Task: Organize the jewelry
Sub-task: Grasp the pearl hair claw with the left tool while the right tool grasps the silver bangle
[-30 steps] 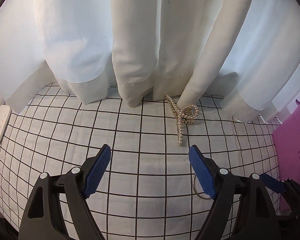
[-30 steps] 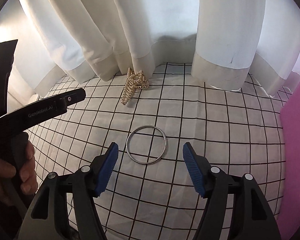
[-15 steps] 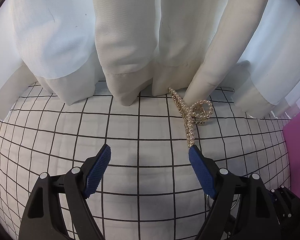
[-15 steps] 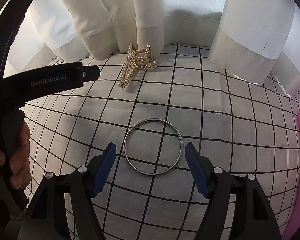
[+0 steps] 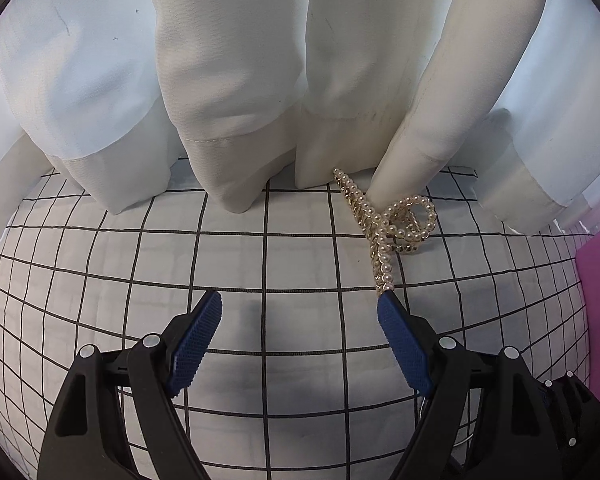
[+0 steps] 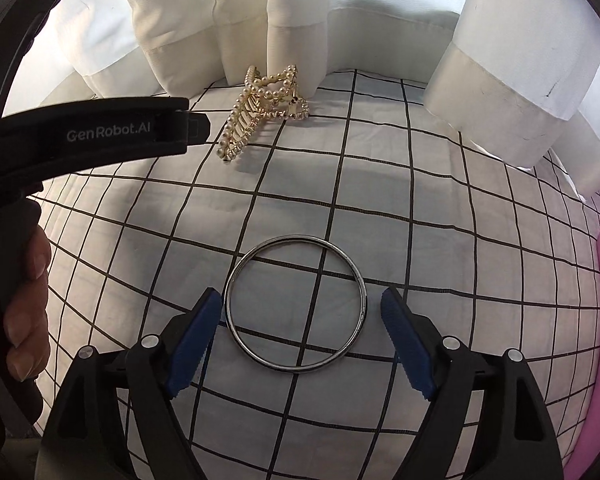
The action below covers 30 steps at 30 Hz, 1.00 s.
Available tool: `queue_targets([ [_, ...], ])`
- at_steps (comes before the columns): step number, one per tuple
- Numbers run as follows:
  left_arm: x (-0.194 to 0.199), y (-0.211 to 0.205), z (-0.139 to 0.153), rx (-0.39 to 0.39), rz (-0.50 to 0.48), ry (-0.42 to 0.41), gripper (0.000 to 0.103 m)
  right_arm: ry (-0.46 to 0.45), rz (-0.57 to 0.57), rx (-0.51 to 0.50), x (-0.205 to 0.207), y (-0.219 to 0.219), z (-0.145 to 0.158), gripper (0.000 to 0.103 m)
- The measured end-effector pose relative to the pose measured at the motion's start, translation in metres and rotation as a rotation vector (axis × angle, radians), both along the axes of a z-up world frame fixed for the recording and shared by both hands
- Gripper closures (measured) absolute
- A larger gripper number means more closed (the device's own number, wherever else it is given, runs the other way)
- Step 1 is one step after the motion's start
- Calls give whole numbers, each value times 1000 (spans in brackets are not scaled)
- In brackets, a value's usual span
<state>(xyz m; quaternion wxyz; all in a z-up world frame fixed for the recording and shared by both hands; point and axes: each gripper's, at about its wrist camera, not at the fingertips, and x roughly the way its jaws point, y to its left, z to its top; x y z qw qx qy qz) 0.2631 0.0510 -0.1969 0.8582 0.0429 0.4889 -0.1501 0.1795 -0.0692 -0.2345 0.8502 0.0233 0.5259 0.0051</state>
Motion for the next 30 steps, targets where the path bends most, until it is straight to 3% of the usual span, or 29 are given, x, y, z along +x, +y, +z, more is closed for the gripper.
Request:
queue_targets([
  [2,2,0,-1,4,-3,0,24,-7,11,-43,3,4,-2,20],
  [7,5,-4,-1,8,-2,-2,24,-35,0,-35,5,-3,-6,9],
  [21,14,-29,-7,4,-11,3,24,-69,9,-38,-16,0,-8,9],
  [30,18,-46,-4,-57,-28,27,24,-63,15,-37,-13,-1,-7,9],
])
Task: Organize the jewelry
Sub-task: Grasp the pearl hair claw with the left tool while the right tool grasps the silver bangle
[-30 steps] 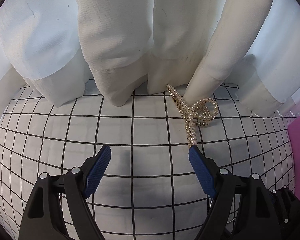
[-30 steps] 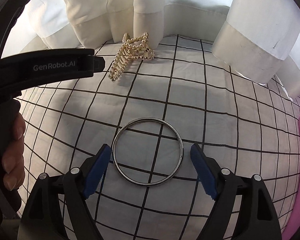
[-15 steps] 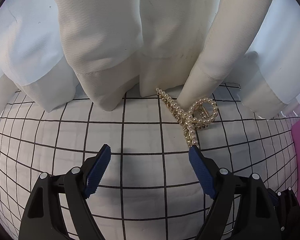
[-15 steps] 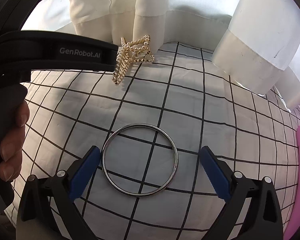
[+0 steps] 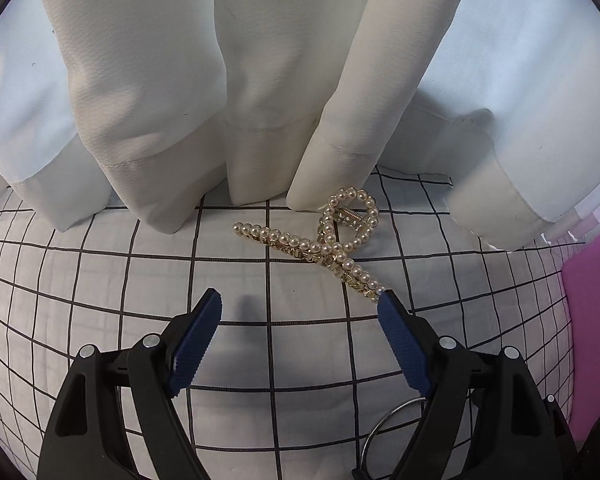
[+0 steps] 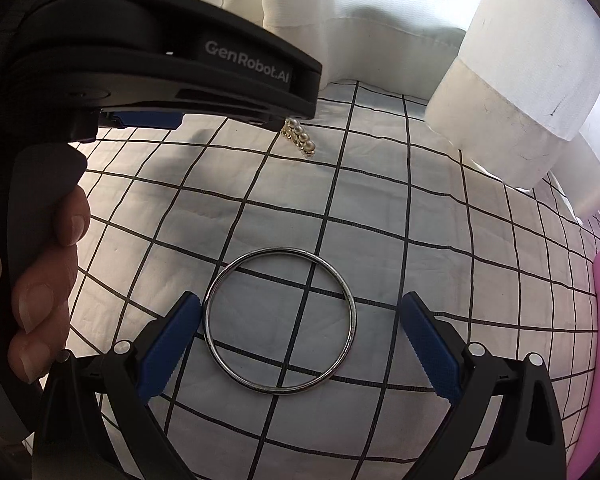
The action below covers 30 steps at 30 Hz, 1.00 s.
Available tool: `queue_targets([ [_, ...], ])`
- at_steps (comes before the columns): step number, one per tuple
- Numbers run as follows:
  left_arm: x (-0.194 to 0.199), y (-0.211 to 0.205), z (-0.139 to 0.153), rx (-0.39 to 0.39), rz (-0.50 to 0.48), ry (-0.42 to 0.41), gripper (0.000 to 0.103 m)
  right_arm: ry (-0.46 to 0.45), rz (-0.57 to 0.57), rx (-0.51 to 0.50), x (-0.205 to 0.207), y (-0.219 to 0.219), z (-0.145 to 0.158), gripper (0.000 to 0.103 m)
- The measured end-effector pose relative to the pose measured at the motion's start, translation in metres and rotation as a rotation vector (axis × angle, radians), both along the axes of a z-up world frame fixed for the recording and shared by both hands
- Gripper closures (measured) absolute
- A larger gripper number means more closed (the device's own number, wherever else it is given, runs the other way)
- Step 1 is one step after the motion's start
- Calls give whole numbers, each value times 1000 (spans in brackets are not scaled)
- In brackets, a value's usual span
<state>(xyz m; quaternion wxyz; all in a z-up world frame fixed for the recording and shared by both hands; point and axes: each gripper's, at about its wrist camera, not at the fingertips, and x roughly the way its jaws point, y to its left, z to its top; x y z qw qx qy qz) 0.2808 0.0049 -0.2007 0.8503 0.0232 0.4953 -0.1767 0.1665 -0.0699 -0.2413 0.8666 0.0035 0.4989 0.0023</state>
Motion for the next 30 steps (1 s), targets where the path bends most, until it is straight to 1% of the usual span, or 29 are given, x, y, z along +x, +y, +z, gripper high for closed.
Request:
queue_targets([
  [2,-3,5,2,-25,1,10,24,0,1,0,-1,0,0,9],
  [4,-2,3,3,-30,0,14,24,-1,1,1,0,0,1,9],
  [8,6,-3,4,-8,-15,15,24,-3,2,0,1,1,1,9],
  [12,14,-18,-2,37,-45,38,24,-2,4,0,4,1,0,9],
  [20,30,-30,-14,80,-57,101,24,-12,8,0,4,0,0,9],
  [22,33,-28,-13,96,-71,93,24,-18,6,-1,1,0,-1,9],
  [24,38,-42,-14,115,-84,82,25,-14,3,0,1,0,-1,9],
  [25,38,-44,-13,121,-85,74,29,-9,1,1,1,0,-2,9],
  [26,38,-44,-13,132,-82,63,37,-5,2,1,1,0,-2,9],
  [27,38,-44,-13,144,-81,51,41,-5,3,2,1,0,-2,9],
  [29,40,-42,-13,154,-77,34,58,-8,7,10,0,0,-1,10],
  [30,41,-39,-13,154,-73,28,63,-9,8,11,0,-1,-2,10],
])
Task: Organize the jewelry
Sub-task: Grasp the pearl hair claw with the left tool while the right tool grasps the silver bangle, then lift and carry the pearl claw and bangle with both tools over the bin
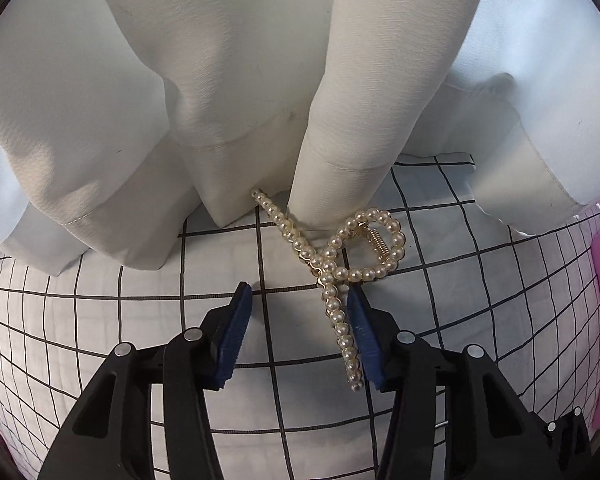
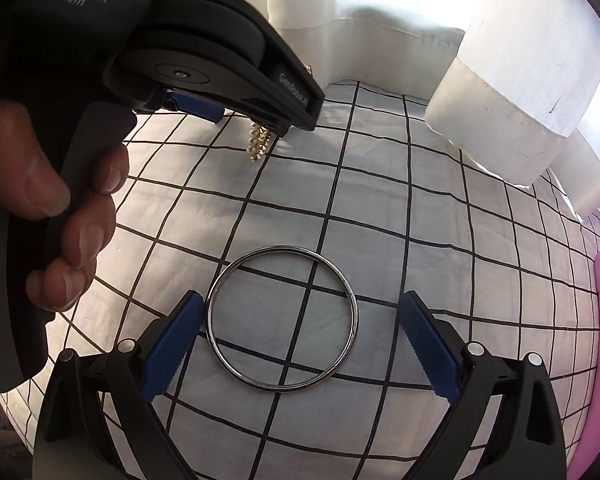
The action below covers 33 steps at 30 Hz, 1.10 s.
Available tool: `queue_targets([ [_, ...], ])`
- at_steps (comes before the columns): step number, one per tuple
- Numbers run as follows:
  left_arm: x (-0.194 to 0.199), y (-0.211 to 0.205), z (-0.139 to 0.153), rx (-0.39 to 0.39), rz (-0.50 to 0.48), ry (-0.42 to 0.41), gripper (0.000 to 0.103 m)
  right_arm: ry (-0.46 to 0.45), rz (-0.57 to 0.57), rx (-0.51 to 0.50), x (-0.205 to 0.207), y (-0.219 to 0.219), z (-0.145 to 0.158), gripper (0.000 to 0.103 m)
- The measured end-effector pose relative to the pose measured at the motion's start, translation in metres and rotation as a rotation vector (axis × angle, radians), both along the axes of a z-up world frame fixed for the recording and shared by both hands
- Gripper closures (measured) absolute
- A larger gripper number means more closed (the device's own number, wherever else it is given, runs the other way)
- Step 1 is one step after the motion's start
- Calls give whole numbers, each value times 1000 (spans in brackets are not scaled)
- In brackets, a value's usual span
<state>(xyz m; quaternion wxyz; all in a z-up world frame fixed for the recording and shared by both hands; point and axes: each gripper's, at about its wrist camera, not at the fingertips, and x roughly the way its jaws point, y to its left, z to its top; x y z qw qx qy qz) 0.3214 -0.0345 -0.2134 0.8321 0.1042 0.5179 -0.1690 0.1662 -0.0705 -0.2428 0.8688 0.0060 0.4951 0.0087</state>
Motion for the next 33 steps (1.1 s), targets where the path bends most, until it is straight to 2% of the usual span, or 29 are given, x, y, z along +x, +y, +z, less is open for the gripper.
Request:
queue_targets([
  [2,1,7,2,-14,8,-4,83,-4,-7,2,-2,-2,0,12],
  [4,1,12,2,-31,10,-4,90,-15,-20,1,-5,-5,2,22],
  [5,0,15,3,-43,8,-4,94,-23,-29,-4,-7,-6,4,31],
  [12,-15,38,4,-106,25,-10,96,-25,-48,23,-16,-17,3,31],
  [21,-42,58,10,-98,1,-35,96,-47,-86,44,-42,-31,15,31],
  [27,-73,64,27,-89,-30,-67,96,-73,-97,39,-54,-33,32,31],
  [33,-96,61,31,-94,-46,-84,96,-102,-115,37,-57,-39,48,31],
])
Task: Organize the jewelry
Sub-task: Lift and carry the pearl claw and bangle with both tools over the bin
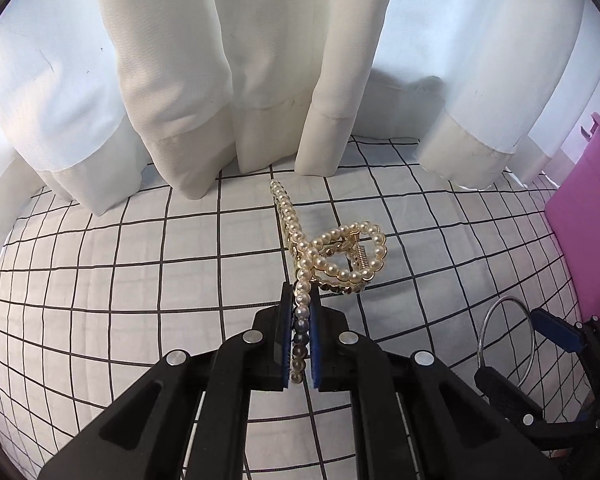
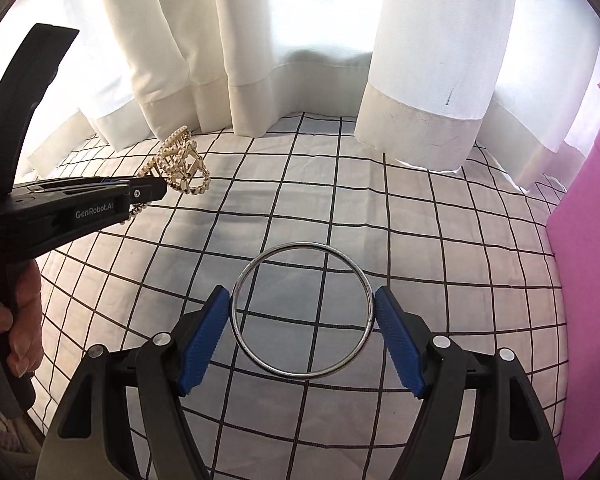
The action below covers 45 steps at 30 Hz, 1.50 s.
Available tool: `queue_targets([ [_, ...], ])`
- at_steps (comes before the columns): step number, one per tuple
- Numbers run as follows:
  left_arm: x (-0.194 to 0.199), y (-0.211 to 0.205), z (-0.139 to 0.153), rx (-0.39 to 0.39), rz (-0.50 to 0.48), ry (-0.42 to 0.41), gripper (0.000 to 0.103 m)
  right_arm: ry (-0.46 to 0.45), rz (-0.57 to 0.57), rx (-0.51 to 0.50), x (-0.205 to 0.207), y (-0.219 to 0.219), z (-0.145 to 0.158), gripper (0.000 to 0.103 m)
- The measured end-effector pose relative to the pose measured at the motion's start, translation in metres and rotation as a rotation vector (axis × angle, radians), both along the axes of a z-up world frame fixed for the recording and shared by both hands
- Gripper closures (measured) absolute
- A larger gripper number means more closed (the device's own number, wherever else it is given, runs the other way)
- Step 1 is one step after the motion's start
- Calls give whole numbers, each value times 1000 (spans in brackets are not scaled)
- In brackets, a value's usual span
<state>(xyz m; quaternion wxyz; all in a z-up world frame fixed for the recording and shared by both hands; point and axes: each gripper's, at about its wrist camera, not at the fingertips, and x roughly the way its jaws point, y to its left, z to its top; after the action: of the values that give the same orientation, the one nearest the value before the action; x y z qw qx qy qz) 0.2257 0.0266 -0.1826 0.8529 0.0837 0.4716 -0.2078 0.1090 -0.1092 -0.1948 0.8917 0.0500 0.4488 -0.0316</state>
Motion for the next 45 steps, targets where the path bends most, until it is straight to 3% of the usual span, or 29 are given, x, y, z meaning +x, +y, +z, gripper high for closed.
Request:
queue_targets([
  [9,-26,-11,29,-10,-24,-42,96,-66,-37,-15,-13,-16,37,31],
  [21,-57,-46,90,-59,-92,-139,96,-188,-113,-64,-52,-58,106,31],
  [32,-99,-113,147,-114,-203,-226,96,-289,-211,-100,-106,-116,158,31],
  [45,-161,-238,181,-172,-395,-236,96,-341,-402,-113,-180,-222,183,31],
])
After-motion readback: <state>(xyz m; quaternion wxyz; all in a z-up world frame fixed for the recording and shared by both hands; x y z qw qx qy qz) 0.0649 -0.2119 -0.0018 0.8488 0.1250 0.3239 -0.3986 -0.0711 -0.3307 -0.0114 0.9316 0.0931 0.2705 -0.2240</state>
